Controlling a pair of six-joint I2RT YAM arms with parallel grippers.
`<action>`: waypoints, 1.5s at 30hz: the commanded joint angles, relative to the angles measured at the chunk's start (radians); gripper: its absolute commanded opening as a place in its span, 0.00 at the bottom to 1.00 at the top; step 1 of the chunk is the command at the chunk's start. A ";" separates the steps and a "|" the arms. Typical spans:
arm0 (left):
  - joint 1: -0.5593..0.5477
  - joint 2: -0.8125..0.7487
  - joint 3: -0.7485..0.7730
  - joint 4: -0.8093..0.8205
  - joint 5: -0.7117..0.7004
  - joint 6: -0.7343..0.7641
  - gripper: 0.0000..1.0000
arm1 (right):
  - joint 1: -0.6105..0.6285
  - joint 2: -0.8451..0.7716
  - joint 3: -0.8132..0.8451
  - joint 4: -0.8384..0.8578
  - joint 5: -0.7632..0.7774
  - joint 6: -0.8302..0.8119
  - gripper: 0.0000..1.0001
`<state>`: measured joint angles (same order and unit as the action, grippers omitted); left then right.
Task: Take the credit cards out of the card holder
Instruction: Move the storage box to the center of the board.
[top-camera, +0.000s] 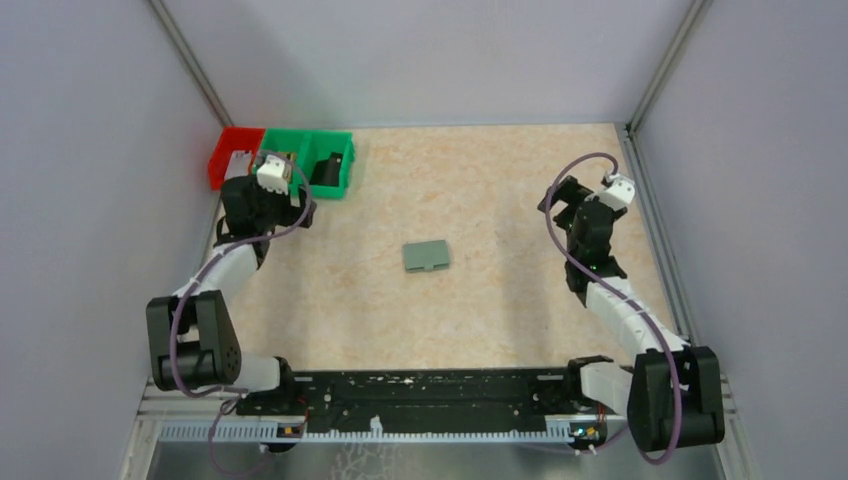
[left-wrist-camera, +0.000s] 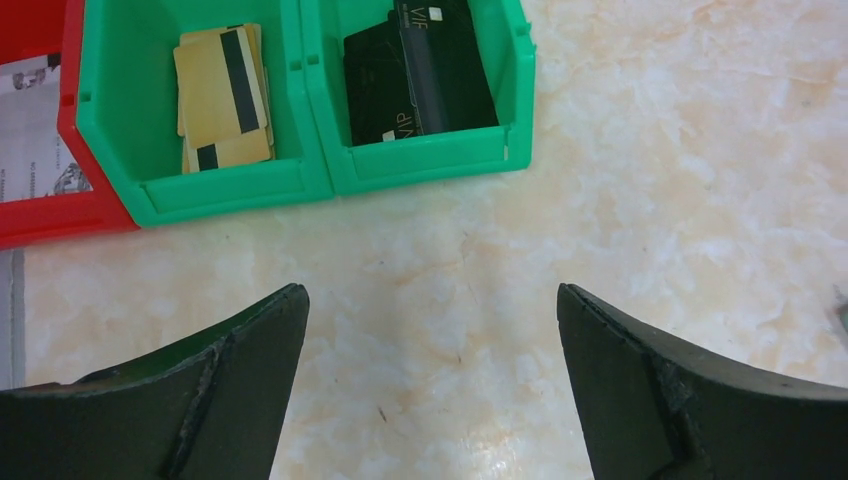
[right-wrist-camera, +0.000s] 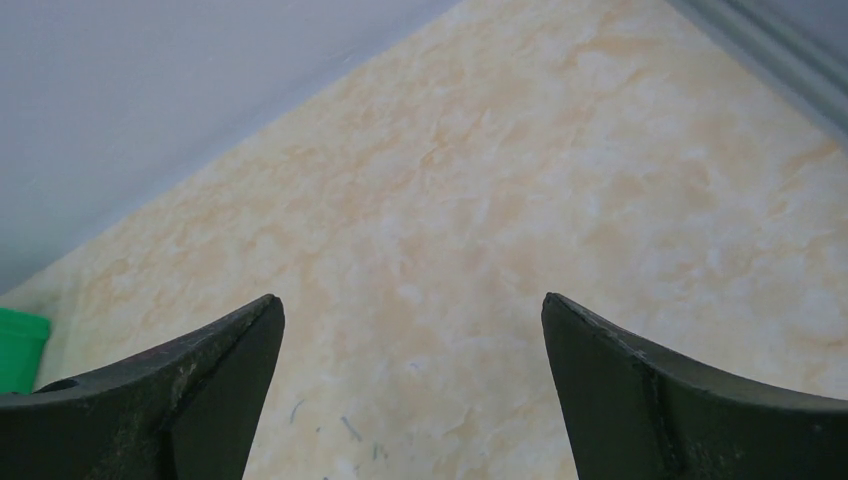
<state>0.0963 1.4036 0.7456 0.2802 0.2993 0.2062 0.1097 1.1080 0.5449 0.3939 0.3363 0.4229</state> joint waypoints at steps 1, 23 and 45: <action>0.029 -0.024 0.153 -0.298 0.122 0.021 0.99 | -0.014 -0.073 0.014 -0.095 -0.122 0.261 0.99; 0.033 0.604 0.882 -0.433 -0.011 -0.173 0.82 | 0.297 0.074 0.249 -0.357 -0.186 0.050 0.76; -0.022 0.742 0.974 -0.483 -0.127 -0.174 0.56 | 0.388 0.109 0.332 -0.435 -0.214 0.039 0.72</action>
<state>0.0971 2.1170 1.6905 -0.1734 0.2058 0.0380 0.4908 1.2274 0.8257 -0.0463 0.1181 0.4789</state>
